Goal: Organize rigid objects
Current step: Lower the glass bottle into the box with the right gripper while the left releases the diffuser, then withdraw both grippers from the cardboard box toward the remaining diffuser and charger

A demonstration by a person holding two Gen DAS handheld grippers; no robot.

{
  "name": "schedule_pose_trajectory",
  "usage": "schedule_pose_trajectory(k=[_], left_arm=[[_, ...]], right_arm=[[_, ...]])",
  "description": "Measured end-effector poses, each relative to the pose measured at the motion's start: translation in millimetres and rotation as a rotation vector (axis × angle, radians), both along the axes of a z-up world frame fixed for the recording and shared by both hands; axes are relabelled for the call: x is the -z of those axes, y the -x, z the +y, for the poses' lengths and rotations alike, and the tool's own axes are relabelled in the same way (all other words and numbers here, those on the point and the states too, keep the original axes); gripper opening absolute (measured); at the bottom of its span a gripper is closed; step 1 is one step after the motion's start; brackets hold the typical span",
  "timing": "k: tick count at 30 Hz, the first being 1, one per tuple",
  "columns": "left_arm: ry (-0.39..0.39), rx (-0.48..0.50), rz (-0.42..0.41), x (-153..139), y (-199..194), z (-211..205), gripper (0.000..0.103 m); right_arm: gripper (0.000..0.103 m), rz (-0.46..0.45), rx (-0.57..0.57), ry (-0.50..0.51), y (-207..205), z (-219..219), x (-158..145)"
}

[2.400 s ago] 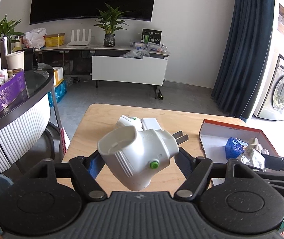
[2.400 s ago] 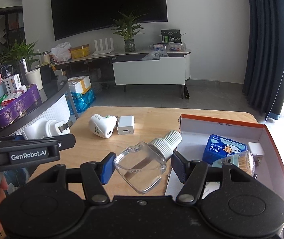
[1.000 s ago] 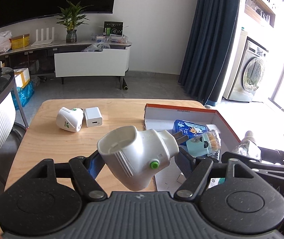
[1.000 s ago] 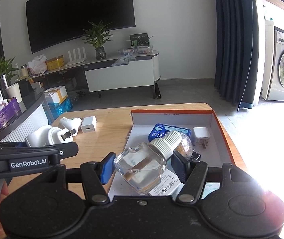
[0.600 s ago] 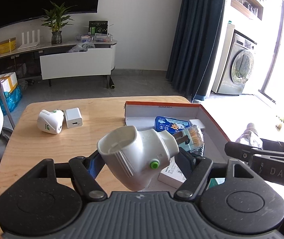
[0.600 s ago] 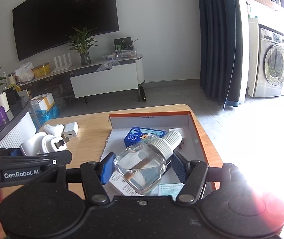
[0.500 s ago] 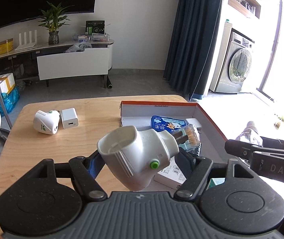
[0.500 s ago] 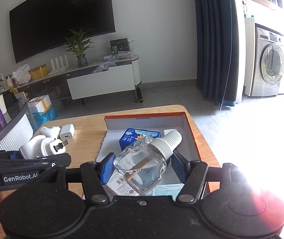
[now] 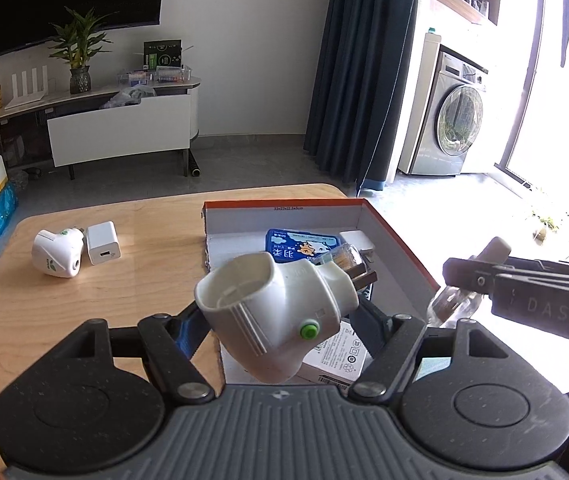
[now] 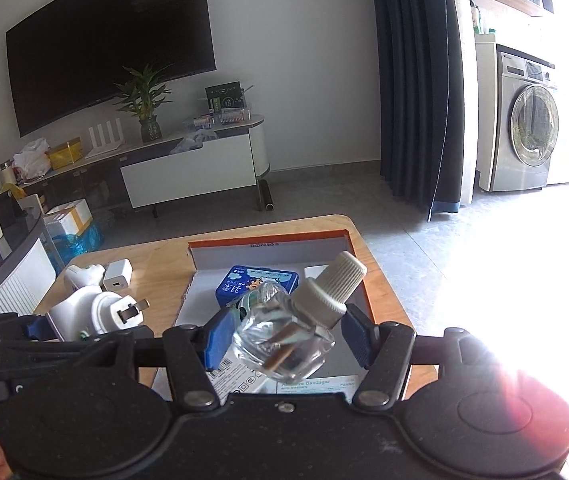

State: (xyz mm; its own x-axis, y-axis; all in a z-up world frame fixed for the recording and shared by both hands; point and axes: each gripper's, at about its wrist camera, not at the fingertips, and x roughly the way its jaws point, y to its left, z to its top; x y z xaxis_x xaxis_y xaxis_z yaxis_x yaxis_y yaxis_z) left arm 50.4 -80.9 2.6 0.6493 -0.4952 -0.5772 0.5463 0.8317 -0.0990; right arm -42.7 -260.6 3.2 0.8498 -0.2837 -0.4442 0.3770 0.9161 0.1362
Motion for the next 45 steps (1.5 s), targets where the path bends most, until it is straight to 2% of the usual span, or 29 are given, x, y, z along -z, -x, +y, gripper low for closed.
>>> schedule_pose_trajectory(k=[1,5,8,11,29,30,32,34,38,45], left_arm=[[0.002,0.004,0.002,0.5,-0.3,-1.6,0.076],[-0.002,0.015,0.022,5.5,-2.9,-8.7,0.076],[-0.006,0.03,0.03,7.7,-2.4,-12.9,0.076],[-0.007,0.036,0.03,8.0,-3.0,-16.7,0.076],[-0.021,0.136,0.06,13.9,-11.6,-64.9,0.077],[-0.021,0.14,0.067,14.3,-12.2,-66.5,0.077],[-0.015,0.147,0.072,14.3,-11.8,-67.7,0.086],[-0.008,0.158,0.068,12.5,-9.4,-67.4,0.087],[-0.011,0.15,0.055,8.4,-8.1,-65.9,0.094],[-0.03,0.077,0.042,0.5,-13.9,-49.3,0.099]], right_arm=[[0.044,0.004,0.002,0.003,-2.0,-1.4,-0.7],[0.043,0.044,-0.008,0.021,-10.6,-6.7,2.8],[0.042,0.029,-0.001,-0.002,-8.5,-12.7,3.3],[0.035,0.02,-0.002,0.003,-6.4,-16.7,1.1],[0.037,-0.041,0.042,0.006,3.3,-32.3,-10.7],[0.037,-0.043,0.045,0.008,3.6,-32.6,-11.0],[0.043,-0.045,0.049,0.01,4.0,-33.7,-11.1],[0.048,-0.048,0.055,0.012,5.1,-34.3,-11.2],[0.051,-0.051,0.063,0.011,5.4,-35.4,-12.0],[0.06,-0.06,0.048,0.019,3.0,-27.5,-15.1]])
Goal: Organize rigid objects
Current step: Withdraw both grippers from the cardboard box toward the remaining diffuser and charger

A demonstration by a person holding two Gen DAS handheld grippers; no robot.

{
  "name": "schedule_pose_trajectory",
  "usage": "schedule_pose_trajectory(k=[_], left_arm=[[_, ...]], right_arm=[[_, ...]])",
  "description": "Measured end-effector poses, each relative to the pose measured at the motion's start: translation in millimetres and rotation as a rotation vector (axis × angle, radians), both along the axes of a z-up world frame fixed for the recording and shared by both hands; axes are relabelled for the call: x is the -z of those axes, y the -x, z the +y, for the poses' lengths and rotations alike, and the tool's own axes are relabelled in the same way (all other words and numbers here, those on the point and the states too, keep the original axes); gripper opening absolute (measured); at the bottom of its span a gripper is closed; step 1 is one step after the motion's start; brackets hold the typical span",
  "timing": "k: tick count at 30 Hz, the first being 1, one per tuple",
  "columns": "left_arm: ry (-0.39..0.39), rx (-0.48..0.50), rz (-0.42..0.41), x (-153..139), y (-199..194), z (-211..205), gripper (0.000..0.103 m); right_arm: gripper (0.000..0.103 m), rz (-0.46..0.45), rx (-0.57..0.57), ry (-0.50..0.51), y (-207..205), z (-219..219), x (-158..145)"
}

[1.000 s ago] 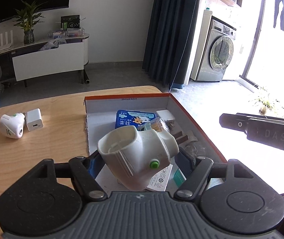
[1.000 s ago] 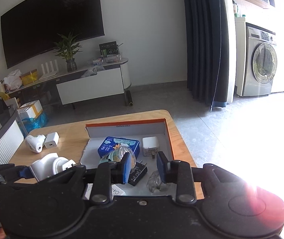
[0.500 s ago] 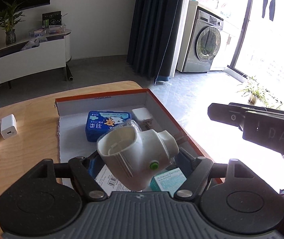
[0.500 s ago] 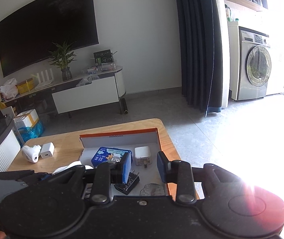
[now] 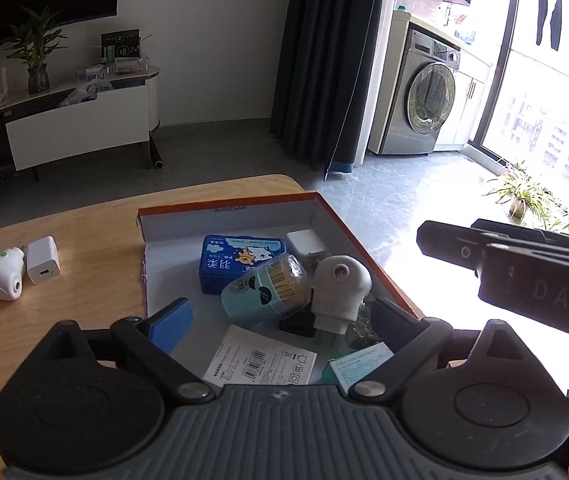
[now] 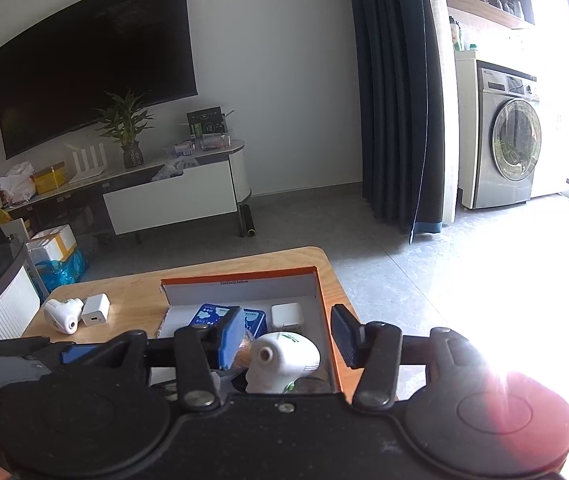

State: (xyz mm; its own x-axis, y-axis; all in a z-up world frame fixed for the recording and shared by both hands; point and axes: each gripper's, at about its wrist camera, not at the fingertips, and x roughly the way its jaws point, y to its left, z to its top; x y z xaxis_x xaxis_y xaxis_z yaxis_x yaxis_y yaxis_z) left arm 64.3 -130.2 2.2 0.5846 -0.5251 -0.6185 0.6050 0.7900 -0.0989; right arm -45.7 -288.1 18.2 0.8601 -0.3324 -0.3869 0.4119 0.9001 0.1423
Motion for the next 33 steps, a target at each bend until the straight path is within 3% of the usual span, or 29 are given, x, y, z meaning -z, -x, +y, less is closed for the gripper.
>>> schedule_pose_trajectory(k=[10,22,33], left_arm=[[-0.057,-0.143,0.001,-5.8,-10.2,40.6,0.102],[-0.101,-0.265,0.011,-4.6,-17.3,86.1,0.103],[-0.095,-0.352,0.037,0.8,-25.1,123.9,0.103]], right_arm=[[0.078,0.013,-0.052,0.01,-15.6,22.9,1.1],[0.083,0.077,-0.142,0.011,-40.2,57.0,15.0],[0.083,0.117,-0.23,0.01,-58.7,87.0,22.2]])
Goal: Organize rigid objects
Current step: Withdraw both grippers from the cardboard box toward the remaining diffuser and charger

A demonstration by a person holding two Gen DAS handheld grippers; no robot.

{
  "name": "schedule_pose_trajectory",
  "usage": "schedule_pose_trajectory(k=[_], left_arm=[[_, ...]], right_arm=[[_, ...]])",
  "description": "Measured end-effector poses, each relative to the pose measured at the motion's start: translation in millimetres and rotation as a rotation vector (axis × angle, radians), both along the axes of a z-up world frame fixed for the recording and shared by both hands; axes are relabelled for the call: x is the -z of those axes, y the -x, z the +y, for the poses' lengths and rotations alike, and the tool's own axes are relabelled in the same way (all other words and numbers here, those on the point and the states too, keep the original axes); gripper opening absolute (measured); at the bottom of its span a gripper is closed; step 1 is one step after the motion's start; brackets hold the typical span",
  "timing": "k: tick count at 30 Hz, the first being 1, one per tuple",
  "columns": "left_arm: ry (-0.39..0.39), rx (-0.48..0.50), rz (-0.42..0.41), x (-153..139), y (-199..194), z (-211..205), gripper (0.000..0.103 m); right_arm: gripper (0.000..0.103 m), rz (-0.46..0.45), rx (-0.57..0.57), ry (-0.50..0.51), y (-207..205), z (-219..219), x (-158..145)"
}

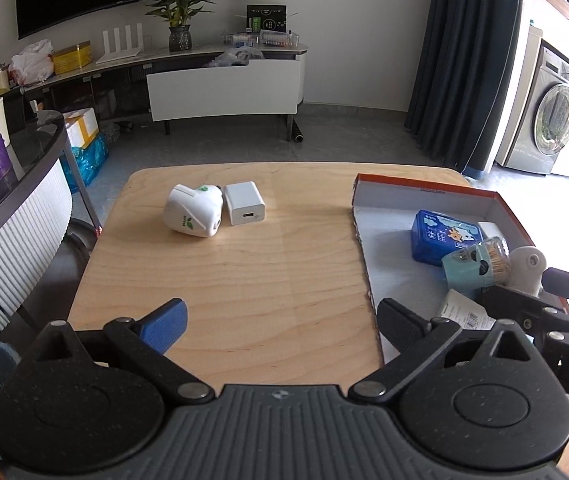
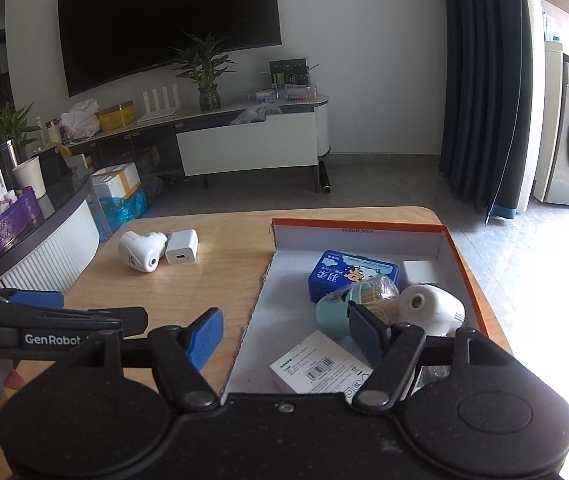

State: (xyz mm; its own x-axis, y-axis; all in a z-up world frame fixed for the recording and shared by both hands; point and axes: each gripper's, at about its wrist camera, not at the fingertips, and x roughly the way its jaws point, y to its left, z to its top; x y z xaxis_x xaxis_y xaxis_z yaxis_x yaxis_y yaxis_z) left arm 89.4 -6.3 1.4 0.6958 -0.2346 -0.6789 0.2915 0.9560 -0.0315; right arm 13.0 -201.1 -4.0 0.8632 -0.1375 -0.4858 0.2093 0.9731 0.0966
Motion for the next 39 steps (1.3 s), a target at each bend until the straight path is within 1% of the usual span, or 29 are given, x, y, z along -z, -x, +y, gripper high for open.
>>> schedule_pose_trajectory(k=[11,39], left_arm=[[0.01,-0.054,0.006,1.0,-7.0,23.3,0.103],[0.014,-0.124,0.005,4.8,-25.1,55.2,0.103]], right_arm=[[0.083,0.021,-0.07,0.008,-18.3,26.3,1.4],[0.083,0.047,-0.16,0.018,-57.0,60.5,4.3]])
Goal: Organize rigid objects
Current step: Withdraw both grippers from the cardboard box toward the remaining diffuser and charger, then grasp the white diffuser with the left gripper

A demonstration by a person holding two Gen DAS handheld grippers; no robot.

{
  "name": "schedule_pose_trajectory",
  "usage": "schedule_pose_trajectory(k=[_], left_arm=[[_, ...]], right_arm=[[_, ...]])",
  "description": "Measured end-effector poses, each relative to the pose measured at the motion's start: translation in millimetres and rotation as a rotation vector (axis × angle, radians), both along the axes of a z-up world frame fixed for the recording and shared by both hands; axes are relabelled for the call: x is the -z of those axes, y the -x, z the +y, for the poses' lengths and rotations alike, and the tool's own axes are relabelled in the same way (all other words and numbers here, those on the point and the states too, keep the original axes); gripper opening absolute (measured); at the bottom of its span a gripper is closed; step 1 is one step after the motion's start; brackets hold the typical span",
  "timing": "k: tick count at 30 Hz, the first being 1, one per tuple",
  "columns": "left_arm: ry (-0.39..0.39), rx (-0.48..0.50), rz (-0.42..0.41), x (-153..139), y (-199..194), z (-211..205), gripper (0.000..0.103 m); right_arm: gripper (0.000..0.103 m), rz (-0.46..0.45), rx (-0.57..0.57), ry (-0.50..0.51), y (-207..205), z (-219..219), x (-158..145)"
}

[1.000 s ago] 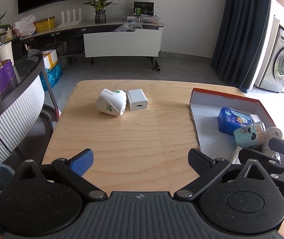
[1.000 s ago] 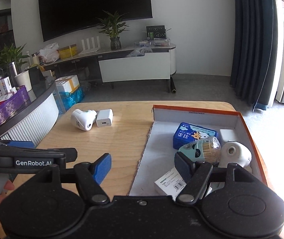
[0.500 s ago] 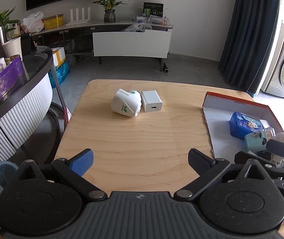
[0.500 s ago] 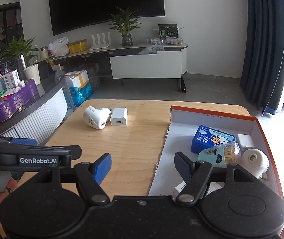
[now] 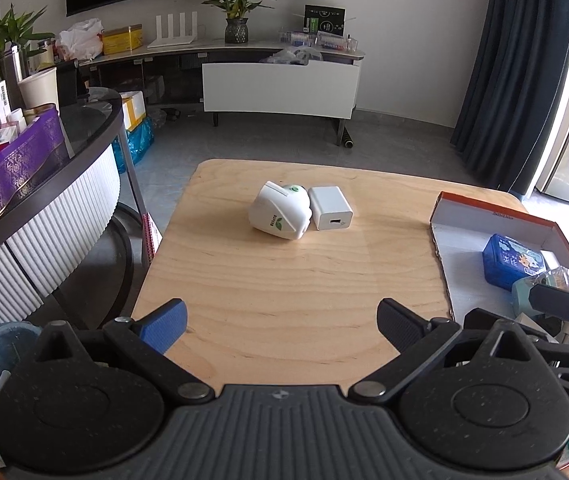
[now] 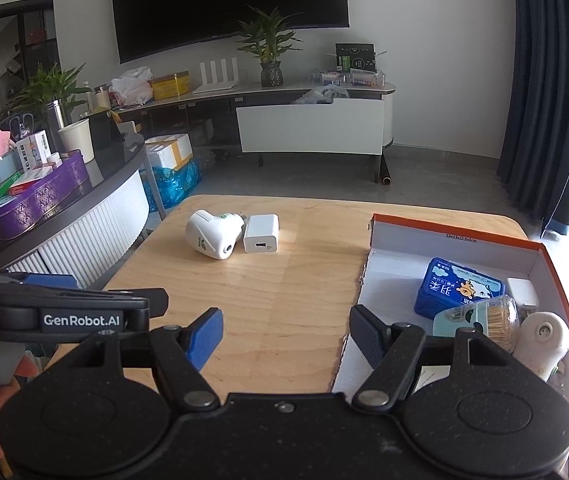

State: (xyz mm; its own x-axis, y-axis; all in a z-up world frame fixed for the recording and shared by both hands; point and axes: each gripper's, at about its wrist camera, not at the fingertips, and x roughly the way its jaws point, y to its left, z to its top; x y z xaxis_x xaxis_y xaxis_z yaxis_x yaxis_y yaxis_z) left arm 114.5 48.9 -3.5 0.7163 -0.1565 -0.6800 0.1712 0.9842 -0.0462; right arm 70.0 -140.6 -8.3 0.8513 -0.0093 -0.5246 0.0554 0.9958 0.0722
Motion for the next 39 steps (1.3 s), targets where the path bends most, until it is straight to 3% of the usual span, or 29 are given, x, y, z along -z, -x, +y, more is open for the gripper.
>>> schedule_pose_trajectory(k=[26,39], left_arm=[[-0.033,-0.01,0.013,14.9,-37.0,8.6,0.103],[-0.144,0.129,-0.121,45.6,-99.6,-18.7,0.103]], right_arm=[[0.083,0.028,-0.028,-0.024,-51.1,5.9,12.3],[0.083,0.018,0.019,-0.056,-54.1,-18.6,12.1]])
